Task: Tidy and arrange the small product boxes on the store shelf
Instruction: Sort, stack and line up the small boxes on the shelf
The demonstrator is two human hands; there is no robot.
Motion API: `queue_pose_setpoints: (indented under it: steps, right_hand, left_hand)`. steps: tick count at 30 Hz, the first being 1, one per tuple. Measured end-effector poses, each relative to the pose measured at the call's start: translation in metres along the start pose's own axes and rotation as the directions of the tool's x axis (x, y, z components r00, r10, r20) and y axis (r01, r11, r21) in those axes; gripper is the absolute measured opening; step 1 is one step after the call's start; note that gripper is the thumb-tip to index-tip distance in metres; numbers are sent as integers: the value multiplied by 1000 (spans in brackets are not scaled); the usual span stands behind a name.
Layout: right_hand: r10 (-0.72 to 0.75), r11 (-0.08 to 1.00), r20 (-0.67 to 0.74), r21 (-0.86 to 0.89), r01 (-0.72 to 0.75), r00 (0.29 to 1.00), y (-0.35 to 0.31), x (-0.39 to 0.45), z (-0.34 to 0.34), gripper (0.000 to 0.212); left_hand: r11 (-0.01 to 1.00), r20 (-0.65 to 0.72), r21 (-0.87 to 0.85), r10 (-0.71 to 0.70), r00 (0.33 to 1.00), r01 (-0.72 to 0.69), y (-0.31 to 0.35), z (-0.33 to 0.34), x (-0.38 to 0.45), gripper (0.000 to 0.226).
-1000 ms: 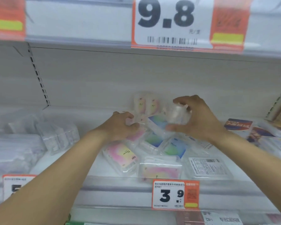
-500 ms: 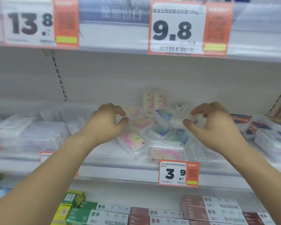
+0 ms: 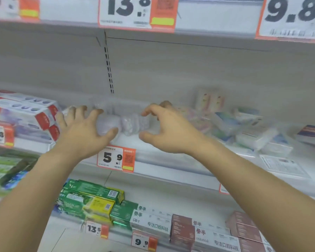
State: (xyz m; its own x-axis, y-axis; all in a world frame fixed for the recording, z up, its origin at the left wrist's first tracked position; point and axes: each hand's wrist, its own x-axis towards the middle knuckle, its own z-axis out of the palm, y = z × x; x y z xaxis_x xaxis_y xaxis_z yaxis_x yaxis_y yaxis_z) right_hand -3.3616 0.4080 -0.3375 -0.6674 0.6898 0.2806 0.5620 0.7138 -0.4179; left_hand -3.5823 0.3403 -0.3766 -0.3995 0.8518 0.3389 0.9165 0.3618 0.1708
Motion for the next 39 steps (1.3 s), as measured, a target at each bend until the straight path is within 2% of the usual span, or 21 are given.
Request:
queue_pose_setpoints:
  steps: [3, 6, 8, 9, 10, 12, 14, 17, 19, 23, 27, 31, 36, 39]
  right_hand:
    - [7, 1000, 50, -5, -7, 999, -11, 30, 19, 63]
    - [8, 1000, 79, -1, -8, 997, -21, 52, 29, 70]
    - [-46, 999, 125, 14, 45, 991, -30, 62, 38, 75]
    - [-74, 997, 163, 3, 75, 984, -34, 65, 45, 78]
    - [-90, 995, 204, -22, 96, 975, -37, 67, 52, 80]
    - [-96, 985, 236, -116, 126, 967, -37, 71, 66, 85]
    - [-113, 973, 181, -180, 146, 977, -29, 73, 70, 88]
    - [-82, 994, 125, -63, 90, 989, -9, 77, 62, 81]
    - [-57, 998, 68, 24, 56, 996, 2, 74, 53, 75]
    - [3, 970, -186, 239, 42, 982, 9, 64, 43, 60]
    - [74, 931, -107, 363, -30, 991, 5, 62, 47, 52]
    - [65, 946, -9, 320, -58, 998, 0, 61, 56, 49]
    - [-20, 980, 37, 199, 12, 999, -1, 55, 62, 52]
    - [-95, 983, -4, 157, 94, 995, -4, 51, 58, 47]
  left_hand:
    - [993, -16, 93, 68, 998, -66, -6, 2, -5, 93]
    - [985, 9, 97, 144, 990, -144, -13, -7, -4, 95]
    - [980, 97, 36, 192, 977, -196, -22, -18, -1, 104]
    - [979, 123, -52, 203, 971, -198, -28, -24, 2, 106]
    - [971, 124, -162, 198, 972, -177, -33, -32, 5, 103]
    - [930, 77, -339, 178, 981, -143, -43, -37, 10, 79]
    - [924, 15, -337, 198, 980, -181, -49, -33, 13, 61]
    - [927, 12, -319, 214, 977, -199, -55, -22, 16, 57]
    - [921, 11, -348, 189, 982, -173, -58, -16, 19, 56]
    - [913, -75, -384, 117, 990, -136, -56, -11, 17, 49]
    - [825, -189, -562, -61, 980, -56, -51, -9, 4, 45]
    - [754, -228, -656, -150, 962, -38, -47, -5, -7, 43]
    - [724, -273, -689, -203, 941, -44, -48, -2, -9, 41]
    - [702, -310, -710, -246, 918, -52, -46, -2, -7, 41]
